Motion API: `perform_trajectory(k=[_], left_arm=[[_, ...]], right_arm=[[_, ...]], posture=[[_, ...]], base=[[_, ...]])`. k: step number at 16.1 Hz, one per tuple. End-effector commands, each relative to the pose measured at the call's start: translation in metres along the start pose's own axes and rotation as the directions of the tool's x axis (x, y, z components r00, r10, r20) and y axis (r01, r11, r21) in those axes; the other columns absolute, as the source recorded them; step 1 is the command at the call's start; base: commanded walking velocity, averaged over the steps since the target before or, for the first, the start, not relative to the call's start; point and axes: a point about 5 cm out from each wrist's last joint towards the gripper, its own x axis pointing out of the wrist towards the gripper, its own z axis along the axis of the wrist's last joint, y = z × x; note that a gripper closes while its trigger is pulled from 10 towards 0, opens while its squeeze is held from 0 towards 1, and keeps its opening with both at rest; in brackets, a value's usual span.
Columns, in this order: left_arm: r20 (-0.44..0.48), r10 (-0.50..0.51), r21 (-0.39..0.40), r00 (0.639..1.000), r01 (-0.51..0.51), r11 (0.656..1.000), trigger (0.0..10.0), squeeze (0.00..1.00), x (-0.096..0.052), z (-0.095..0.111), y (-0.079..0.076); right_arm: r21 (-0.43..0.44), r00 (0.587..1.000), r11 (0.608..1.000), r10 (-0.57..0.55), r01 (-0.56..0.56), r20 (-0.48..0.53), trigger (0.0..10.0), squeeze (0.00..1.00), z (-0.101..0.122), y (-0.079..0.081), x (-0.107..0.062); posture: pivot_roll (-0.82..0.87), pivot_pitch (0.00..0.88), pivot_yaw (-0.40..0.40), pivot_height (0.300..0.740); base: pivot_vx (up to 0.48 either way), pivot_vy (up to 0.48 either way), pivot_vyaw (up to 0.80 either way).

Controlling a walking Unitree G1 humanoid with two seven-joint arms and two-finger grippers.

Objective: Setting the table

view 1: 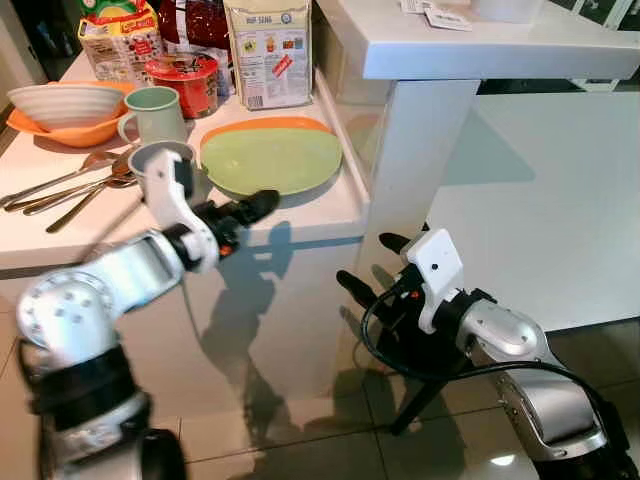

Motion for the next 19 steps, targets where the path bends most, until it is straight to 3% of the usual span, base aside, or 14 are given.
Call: perform_trajectory(k=[1, 4, 7, 15, 16, 17, 19], left_arm=[[0.028, 0.006, -0.039, 1.000, -0.005, 0.999, 10.0, 0.00, 0.006, 0.004, -0.003], [0.028, -0.019, -0.126, 0.999, 0.023, 0.992, 10.0, 0.00, 0.027, 0.002, -0.010], [0.012, 0.052, -0.205, 0.999, -0.049, 0.977, 10.0, 0.00, 0.045, 0.001, -0.001], [0.067, 0.208, -0.230, 0.976, -0.188, 0.955, 10.0, 0.00, 0.060, 0.014, 0.017], [0.072, 0.209, -0.233, 0.975, -0.187, 0.954, 6.7, 0.00, 0.060, 0.014, 0.018], [0.075, 0.206, -0.239, 0.976, -0.183, 0.954, 4.5, 0.00, 0.060, 0.014, 0.019], [0.074, 0.197, -0.249, 0.978, -0.174, 0.953, 3.7, 0.00, 0.062, 0.014, 0.018]], right_arm=[[-0.010, 1.000, 1.000, 0.013, -0.013, 0.010, 10.0, 0.00, 0.003, 0.000, 0.002], [-0.013, 1.000, 1.000, 0.013, -0.013, 0.013, 10.0, 0.00, 0.005, 0.000, 0.003], [-0.016, 1.000, 1.000, 0.006, -0.006, 0.014, 10.0, 0.00, 0.004, 0.000, 0.003], [-0.017, 1.000, 1.000, 0.004, -0.004, 0.018, 10.0, 0.00, 0.005, 0.001, 0.003], [-0.015, 1.000, 1.000, 0.011, -0.011, 0.019, 10.0, 0.00, 0.005, 0.002, 0.004], [-0.013, 1.000, 1.000, 0.012, -0.011, 0.020, 10.0, 0.00, 0.005, 0.003, 0.004], [-0.011, 1.000, 1.000, 0.014, -0.014, 0.022, 10.0, 0.00, 0.005, 0.004, 0.005]], posture=[[0.08, 0.000, -0.027, 0.740], [0.06, 0.000, -0.022, 0.740], [0.05, 0.000, -0.010, 0.740], [0.05, 0.000, -0.003, 0.740], [0.05, 0.000, -0.003, 0.740], [0.05, 0.000, -0.005, 0.740], [0.05, 0.000, -0.005, 0.740]], base=[[0.000, 0.000, 0.00], [0.000, 0.000, 0.00], [0.000, 0.000, 0.00], [0.000, 0.000, 0.00], [0.000, 0.000, 0.00], [0.000, 0.000, 0.00], [0.000, 0.000, 0.00]])
